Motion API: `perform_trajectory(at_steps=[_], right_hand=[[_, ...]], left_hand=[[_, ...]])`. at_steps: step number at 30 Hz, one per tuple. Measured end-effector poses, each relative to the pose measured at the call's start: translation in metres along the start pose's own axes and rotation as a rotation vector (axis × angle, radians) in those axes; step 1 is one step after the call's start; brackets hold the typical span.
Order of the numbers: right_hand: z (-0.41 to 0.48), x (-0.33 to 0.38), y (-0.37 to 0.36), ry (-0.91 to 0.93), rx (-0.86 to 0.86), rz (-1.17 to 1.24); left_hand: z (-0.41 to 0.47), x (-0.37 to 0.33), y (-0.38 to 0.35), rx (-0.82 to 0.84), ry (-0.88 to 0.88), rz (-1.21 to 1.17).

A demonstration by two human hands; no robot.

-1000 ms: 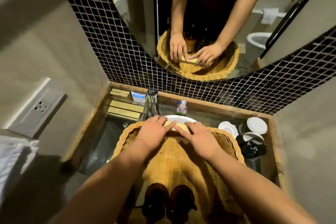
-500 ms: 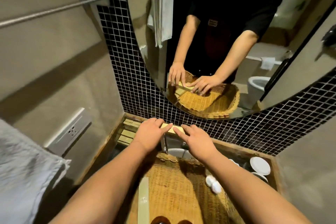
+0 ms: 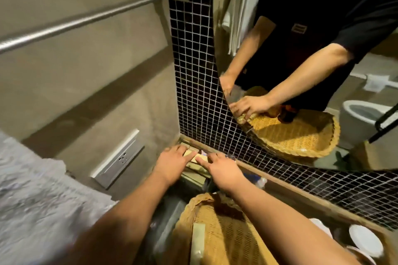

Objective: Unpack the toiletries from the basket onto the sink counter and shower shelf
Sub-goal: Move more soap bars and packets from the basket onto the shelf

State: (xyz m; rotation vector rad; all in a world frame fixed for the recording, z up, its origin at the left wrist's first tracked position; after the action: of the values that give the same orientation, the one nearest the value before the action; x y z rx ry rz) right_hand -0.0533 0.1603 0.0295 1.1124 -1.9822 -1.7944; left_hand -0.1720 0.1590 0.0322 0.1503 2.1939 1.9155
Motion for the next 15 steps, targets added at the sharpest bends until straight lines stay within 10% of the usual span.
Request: perform_trajectory(at_steps=[15], right_hand=[[0.085,0.027,-0.062,0.067,0.161,0.187]], left_hand=[[0.028,0.060,-0.081,0.107,0.167,-0.190]])
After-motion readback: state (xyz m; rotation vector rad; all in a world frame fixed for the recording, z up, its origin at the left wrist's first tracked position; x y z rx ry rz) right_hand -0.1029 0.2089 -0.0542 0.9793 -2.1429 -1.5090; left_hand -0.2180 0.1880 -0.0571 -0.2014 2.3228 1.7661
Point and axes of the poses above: each hand's wrist, its own z-axis towards the middle knuckle, its own y-axis out of the back of the hand, x = y × z, the point moved 9 cm from there along z, towards the middle knuckle, and after that the axes turned 15 degrees about -z, right-handed, at the moved point
